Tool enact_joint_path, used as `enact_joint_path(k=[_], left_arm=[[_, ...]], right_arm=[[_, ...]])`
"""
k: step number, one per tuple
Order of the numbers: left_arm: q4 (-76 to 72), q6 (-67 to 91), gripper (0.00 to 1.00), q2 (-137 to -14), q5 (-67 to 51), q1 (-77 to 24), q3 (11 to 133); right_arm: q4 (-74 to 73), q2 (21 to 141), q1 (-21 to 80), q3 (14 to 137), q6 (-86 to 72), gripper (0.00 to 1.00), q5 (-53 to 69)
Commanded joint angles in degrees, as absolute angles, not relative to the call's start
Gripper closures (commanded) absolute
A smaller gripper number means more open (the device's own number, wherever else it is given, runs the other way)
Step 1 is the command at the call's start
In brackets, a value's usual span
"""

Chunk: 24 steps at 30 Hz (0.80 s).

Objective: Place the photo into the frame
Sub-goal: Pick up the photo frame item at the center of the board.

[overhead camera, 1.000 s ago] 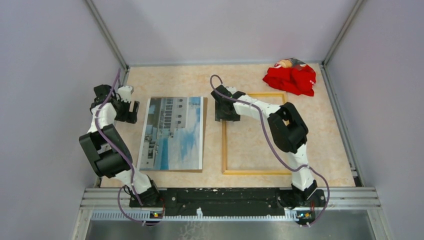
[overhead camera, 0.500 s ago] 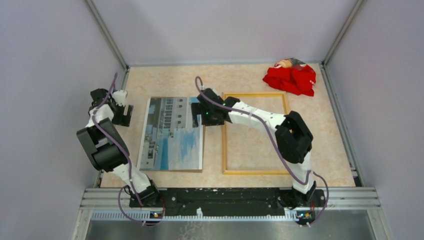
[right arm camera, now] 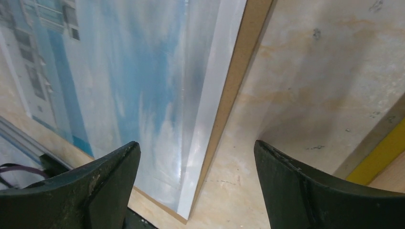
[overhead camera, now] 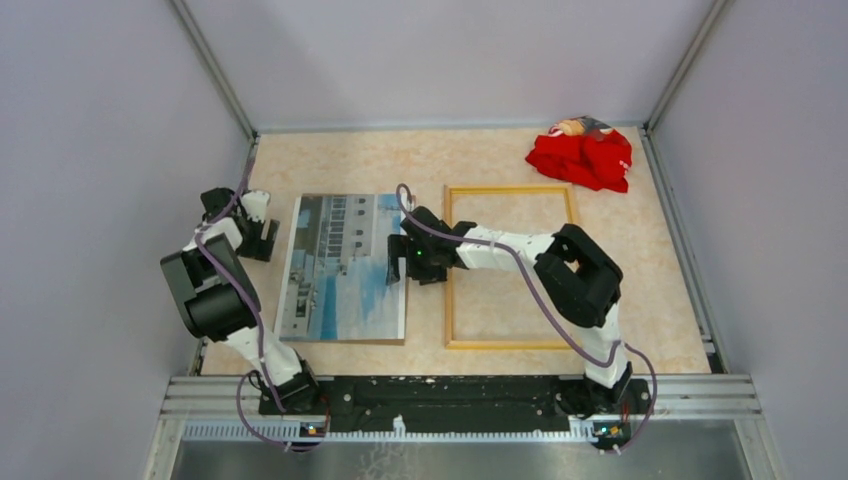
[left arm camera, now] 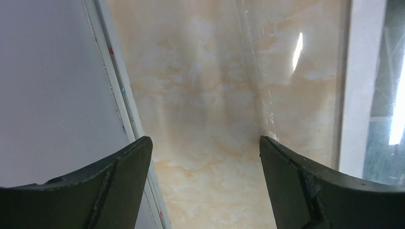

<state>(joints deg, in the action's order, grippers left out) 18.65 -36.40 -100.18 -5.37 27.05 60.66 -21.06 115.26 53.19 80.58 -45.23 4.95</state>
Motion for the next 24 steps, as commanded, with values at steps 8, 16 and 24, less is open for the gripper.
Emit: enact_joint_path(k=[8,16,24], left_arm=[[21.9,-34.6,0.11,-97.2,-8.9,21.1,52.6],[23.8,-35.0,0.11,-94.1,-11.4,21.0,50.3],[23.5,-34.9,0.12,-94.7,-12.0,20.5,49.9]], right_arm=[[-10.9,111.5,53.8,69.6,-53.2,0.13,13.6],[-10.6,110.2,53.8,68.9,-54.1,0.15,13.4],[-10.5,108.1,53.7,71.1,-53.5,0.18,14.9]])
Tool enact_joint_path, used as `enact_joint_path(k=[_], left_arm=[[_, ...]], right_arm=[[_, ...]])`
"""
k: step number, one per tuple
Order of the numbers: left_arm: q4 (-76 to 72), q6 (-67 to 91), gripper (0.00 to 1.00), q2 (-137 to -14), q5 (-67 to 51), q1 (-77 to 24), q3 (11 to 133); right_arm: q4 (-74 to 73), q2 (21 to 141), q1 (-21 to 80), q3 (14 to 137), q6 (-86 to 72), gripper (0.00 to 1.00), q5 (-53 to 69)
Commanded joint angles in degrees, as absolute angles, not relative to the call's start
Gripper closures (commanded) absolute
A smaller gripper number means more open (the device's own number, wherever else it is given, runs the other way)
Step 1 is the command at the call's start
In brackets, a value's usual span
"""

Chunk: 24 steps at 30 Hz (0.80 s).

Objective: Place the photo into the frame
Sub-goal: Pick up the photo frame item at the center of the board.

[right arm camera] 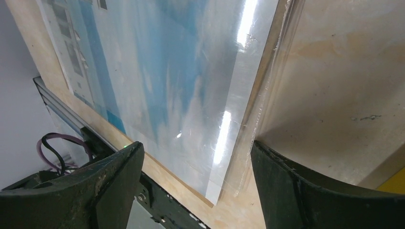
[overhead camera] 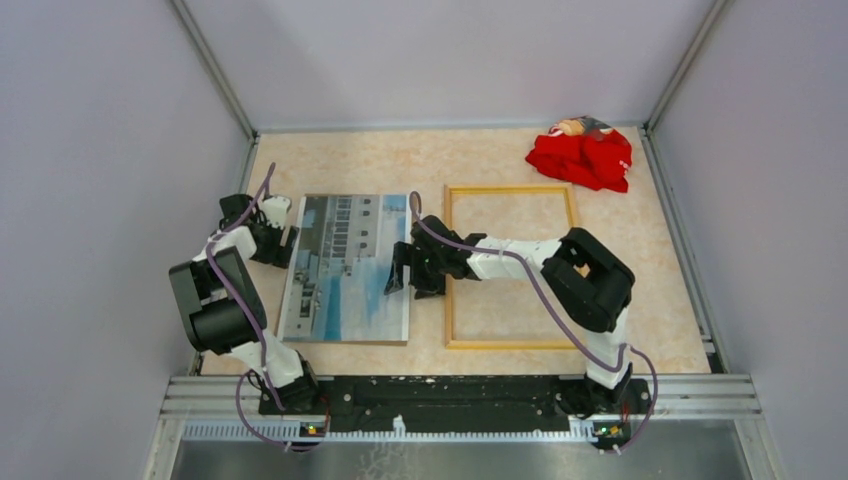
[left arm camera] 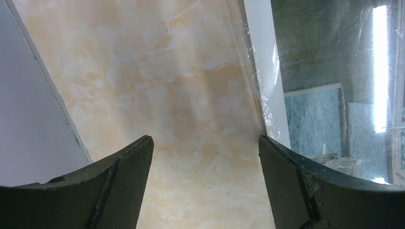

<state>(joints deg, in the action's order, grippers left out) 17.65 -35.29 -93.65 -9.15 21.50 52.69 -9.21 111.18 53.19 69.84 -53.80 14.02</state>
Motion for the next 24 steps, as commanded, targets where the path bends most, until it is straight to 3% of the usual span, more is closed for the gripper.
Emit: enact_joint_path(k=[1,11,24], left_arm=[[23.2,-34.9,0.12,-94.9,-11.8,20.5,49.8],[22.0,-35.2,0.12,-95.4,-10.6,20.4,49.3],[22.1,-35.1,0.12,-95.0,-11.1,20.5,49.4]], right_arm=[[-10.2,107.6,53.6,71.1,-53.6,0.19,15.1],[-4.6,101.7,52.2,69.2,-56.7,0.23,18.5],[5.4,103.9,51.5,65.3,-63.0,0.27,23.5]])
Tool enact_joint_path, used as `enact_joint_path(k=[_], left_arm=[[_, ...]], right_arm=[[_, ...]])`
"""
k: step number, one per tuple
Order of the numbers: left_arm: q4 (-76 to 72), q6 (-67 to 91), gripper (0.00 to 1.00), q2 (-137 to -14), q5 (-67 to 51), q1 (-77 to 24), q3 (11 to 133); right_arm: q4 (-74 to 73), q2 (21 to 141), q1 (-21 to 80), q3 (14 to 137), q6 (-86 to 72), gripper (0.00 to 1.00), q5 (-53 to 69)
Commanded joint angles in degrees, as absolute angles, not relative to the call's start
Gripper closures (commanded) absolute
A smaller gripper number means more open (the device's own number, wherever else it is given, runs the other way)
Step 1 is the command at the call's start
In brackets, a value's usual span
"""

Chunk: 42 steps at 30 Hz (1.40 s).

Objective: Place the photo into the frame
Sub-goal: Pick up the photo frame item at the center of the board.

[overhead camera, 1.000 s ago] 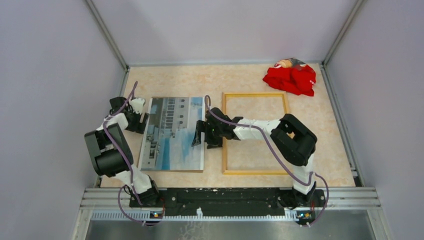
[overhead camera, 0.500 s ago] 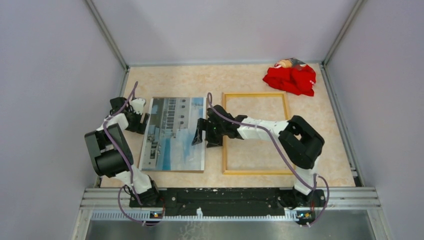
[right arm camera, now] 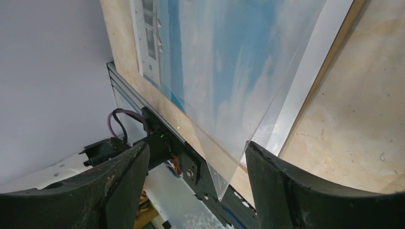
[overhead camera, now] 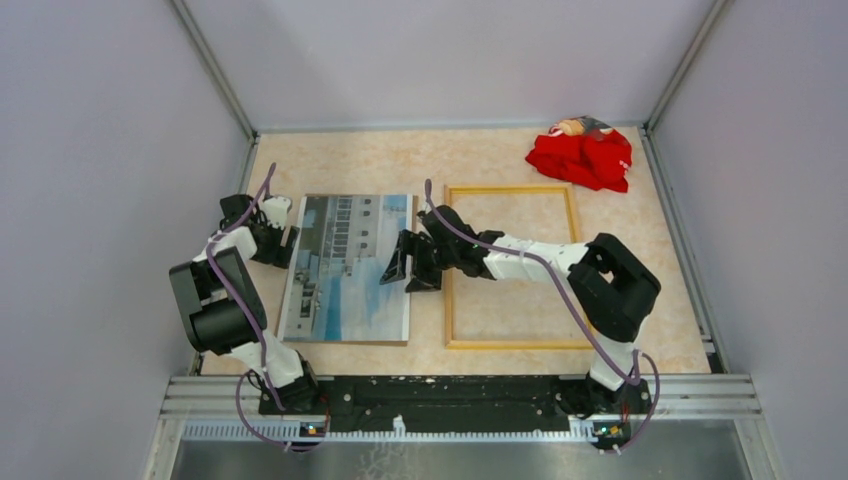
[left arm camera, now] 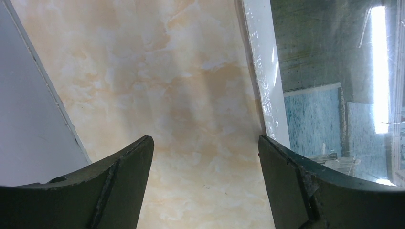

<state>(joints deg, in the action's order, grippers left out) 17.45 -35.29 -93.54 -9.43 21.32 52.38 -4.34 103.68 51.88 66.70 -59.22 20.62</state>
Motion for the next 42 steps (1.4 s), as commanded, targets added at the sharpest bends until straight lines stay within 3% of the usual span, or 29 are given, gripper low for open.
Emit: enact_joint_path(k=[1,18,22,25,30,35,42], left_arm=[[22.2,-35.2,0.12,-95.0,-11.1,20.4,49.5],[22.9,-35.3,0.13,-95.1,-11.8,20.4,50.3],[23.4,-35.3,0.13,-95.1,-11.8,20.4,50.6],[23.7,-35.2,0.13,-95.0,-12.0,20.4,50.9],[24.7,-35.4,0.13,-94.6,-12.2,20.4,51.7],[27.1,-35.7,0.11,-94.4,-12.1,20.8,54.6],[34.1,-34.5,0.03,-93.1,-14.7,21.6,65.2]], right_arm=[[7.4,104.2,51.4,64.3,-64.1,0.27,24.0],[28.1,105.7,50.0,59.6,-71.4,0.3,25.3],[25.1,106.5,50.0,61.2,-70.2,0.32,24.7],[17.9,107.6,50.0,64.1,-67.1,0.43,22.5],[7.8,110.8,49.9,70.4,-61.9,0.76,20.3],[1.6,109.5,49.9,74.5,-57.0,1.0,18.6],[-10.6,100.0,49.3,81.4,-47.0,1.0,17.3]])
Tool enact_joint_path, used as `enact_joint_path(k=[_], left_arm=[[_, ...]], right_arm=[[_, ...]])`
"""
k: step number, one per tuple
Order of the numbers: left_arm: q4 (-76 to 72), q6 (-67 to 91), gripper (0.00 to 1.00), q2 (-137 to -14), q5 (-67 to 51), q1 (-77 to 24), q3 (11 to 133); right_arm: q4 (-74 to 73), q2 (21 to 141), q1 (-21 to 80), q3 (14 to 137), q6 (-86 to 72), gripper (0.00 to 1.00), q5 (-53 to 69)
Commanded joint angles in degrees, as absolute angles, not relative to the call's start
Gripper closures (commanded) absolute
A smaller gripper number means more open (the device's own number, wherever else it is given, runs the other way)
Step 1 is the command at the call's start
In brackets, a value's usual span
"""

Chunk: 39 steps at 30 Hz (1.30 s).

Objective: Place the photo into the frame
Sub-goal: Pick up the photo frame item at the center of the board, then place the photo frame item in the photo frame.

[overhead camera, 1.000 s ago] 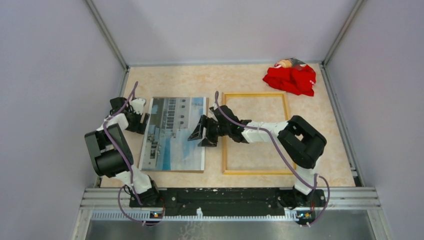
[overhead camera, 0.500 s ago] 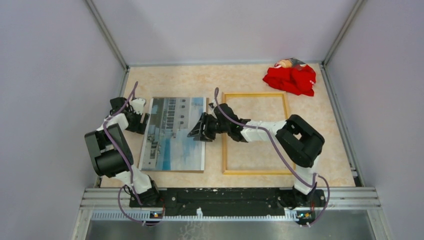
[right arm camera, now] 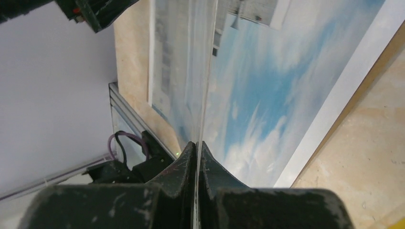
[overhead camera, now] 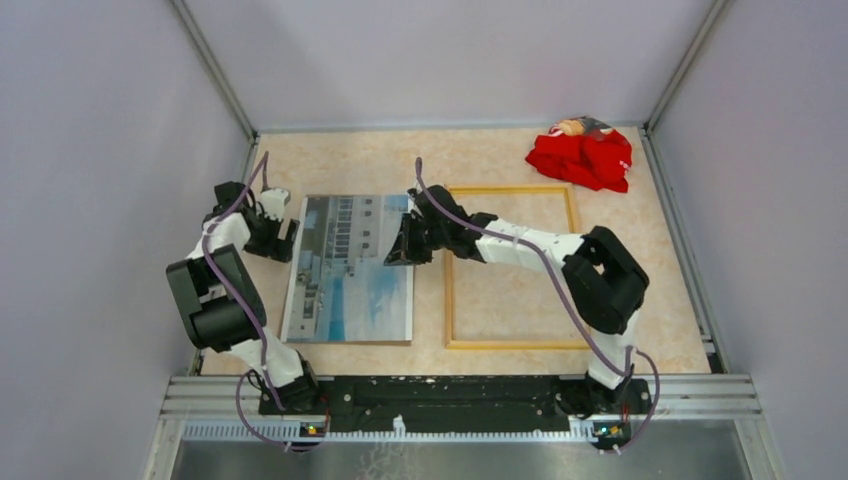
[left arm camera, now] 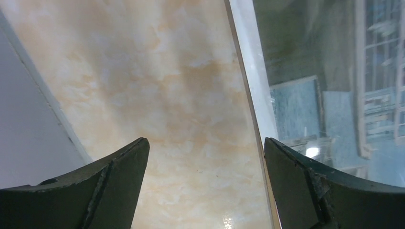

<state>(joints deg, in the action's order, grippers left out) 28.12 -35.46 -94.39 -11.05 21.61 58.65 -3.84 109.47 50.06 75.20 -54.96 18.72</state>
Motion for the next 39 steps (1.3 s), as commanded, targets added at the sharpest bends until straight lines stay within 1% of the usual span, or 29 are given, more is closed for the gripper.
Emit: enact_joint_path(k=[1,4,7,10,14,17,20,24,28,32,39], left_arm=[[35.3,-34.5,0.02,-92.6,-15.6,21.5,66.8],[38.5,-34.5,0.02,-91.2,-17.5,20.1,71.5],[40.0,-33.9,0.02,-89.3,-16.8,15.4,73.0],[40.1,-32.8,0.02,-87.9,-15.1,7.6,72.5],[39.1,-27.6,0.02,-89.6,-15.1,-4.4,73.9],[38.9,-23.5,0.02,-93.6,-14.2,-12.5,76.8],[37.2,-20.8,0.02,-98.3,-12.3,-20.7,79.2],[38.1,-15.6,0.01,-107.4,-12.9,-27.2,86.7],[38.6,-10.8,0.02,-114.4,-12.9,-30.1,92.4],[37.1,-7.7,0.02,-116.6,-14.6,-31.2,92.5],[36.5,-6.9,0.02,-115.5,-17.0,-32.8,88.9]], right_arm=[[-12.6,98.2,48.8,82.0,-45.9,1.0,17.1],[-17.7,91.4,45.4,80.4,-44.3,1.0,16.9],[-22.9,82.9,38.3,75.0,-43.6,1.0,18.8],[-30.1,74.1,31.7,68.4,-40.8,1.0,20.6],[-42.4,62.8,25.0,62.9,-36.5,1.0,18.9],[-49.5,57.6,22.7,61.3,-34.7,1.0,14.1],[-53.3,52.6,22.4,61.5,-35.0,1.0,8.6],[-58.2,49.2,22.2,63.2,-35.4,1.0,2.6],[-62.4,48.2,22.2,63.8,-35.3,1.0,-1.8],[-66.7,47.2,22.2,66.2,-36.2,1.0,-8.0],[-67.2,47.2,22.2,67.9,-37.5,1.0,-13.9]])
